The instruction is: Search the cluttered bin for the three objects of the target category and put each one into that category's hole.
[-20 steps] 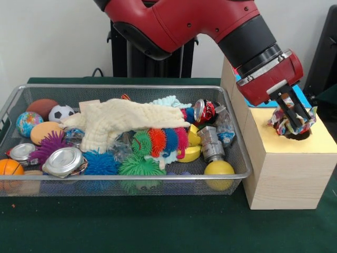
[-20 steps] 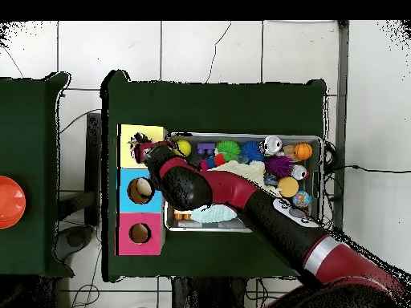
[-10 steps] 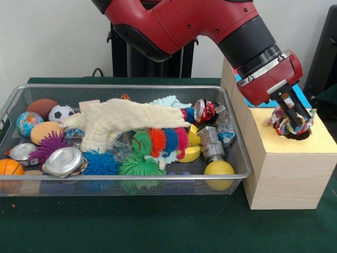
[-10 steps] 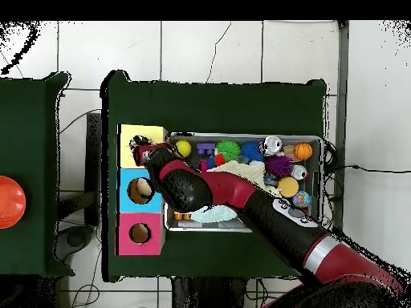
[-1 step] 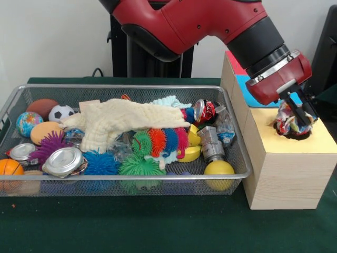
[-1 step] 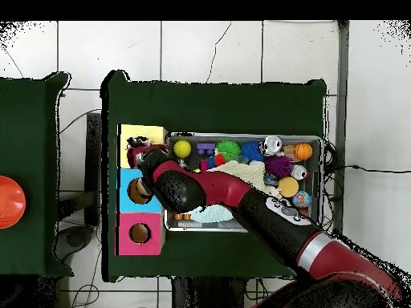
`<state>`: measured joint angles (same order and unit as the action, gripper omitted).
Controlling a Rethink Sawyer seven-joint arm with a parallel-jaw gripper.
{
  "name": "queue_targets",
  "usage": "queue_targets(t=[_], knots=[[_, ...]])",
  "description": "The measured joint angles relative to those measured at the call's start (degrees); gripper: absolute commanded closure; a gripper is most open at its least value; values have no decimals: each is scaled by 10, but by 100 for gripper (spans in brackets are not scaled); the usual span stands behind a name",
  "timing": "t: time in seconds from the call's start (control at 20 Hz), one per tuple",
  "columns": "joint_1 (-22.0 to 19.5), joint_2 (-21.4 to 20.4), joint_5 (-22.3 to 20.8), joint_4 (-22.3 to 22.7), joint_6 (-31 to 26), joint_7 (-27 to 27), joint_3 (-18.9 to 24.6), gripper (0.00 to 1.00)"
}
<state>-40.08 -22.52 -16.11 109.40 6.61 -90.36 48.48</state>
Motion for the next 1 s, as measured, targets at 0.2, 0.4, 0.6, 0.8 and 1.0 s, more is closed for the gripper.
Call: queue_targets(t=[0.2, 0.4, 0.6, 0.8, 1.0], knots=[[21, -17, 0, -2, 0, 0, -13, 100], [49, -39, 0, -8, 2, 0, -37, 100], [78, -59, 0, -18, 14, 0, -71, 100], [101, -73, -1, -25, 32, 0, -103, 100], [108, -76, -1, -31, 48, 0, -118, 100]])
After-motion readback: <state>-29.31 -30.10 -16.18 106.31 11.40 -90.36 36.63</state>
